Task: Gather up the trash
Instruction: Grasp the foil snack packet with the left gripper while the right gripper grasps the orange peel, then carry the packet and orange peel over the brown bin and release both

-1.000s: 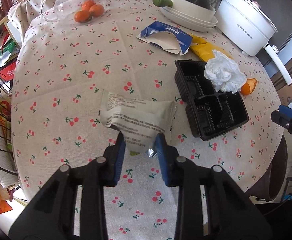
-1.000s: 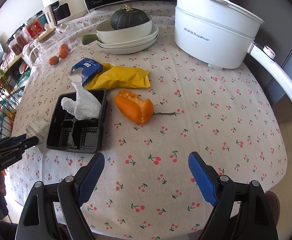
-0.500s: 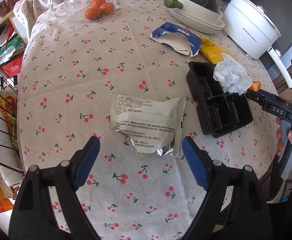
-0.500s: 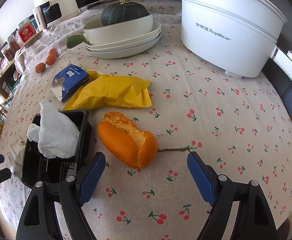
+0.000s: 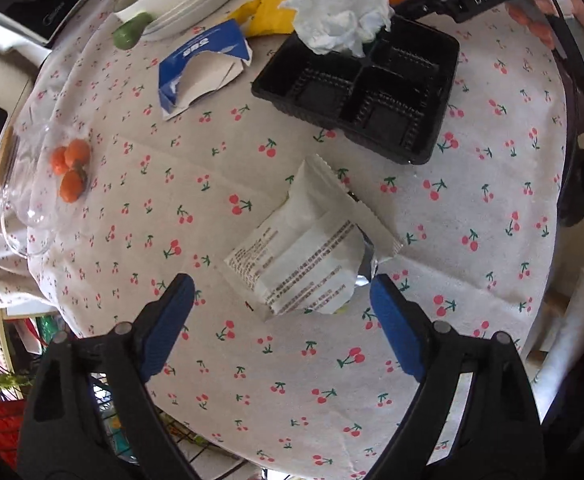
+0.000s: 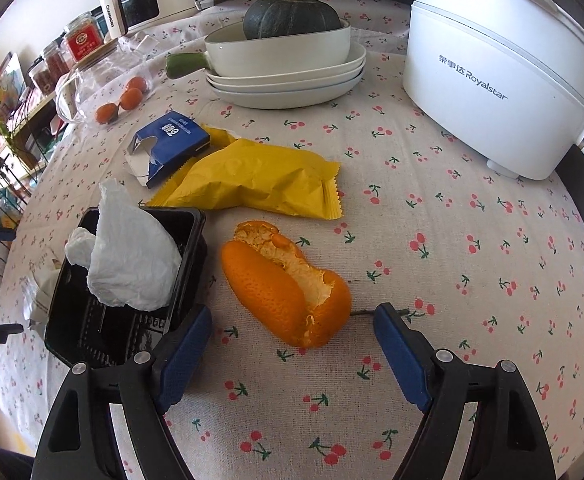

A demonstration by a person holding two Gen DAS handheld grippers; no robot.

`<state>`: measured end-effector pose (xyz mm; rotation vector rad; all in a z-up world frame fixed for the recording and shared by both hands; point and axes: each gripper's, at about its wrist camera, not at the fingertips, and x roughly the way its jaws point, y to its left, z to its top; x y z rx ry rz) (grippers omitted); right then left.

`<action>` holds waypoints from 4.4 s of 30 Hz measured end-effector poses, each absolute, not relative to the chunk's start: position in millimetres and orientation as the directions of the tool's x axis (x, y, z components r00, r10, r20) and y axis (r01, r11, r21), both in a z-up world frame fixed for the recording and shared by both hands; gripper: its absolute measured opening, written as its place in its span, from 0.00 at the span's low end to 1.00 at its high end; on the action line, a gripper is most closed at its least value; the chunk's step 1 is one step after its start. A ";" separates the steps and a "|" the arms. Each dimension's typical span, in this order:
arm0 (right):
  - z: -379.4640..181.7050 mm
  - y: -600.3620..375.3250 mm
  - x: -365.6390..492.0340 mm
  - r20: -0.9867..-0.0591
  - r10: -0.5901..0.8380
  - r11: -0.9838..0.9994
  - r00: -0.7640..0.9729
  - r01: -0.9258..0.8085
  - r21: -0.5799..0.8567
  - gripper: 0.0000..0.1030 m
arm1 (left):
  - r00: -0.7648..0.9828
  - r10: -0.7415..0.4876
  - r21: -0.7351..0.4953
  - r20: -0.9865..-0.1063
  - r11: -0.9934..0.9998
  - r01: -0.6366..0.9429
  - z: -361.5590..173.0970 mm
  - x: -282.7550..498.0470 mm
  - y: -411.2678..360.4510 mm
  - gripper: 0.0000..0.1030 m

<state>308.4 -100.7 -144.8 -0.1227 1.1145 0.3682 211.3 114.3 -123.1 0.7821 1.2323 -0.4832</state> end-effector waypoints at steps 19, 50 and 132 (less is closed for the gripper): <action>-137.6 -100.7 316.0 -0.879 0.263 0.918 0.397 -0.384 0.101 0.82 | 0.195 -0.131 -0.019 -0.972 0.870 0.493 -161.2 262.0 158.4 0.69; -62.8 -160.8 223.9 -0.852 0.235 0.942 0.468 -0.326 0.081 0.26 | 0.458 -0.283 -0.264 -0.842 0.959 0.107 -94.4 164.8 142.9 0.35; -100.5 -393.9 21.3 -0.860 0.032 0.987 0.509 0.118 0.107 0.74 | 0.390 -0.345 -0.107 -0.854 0.849 0.517 -83.9 82.4 -121.0 0.99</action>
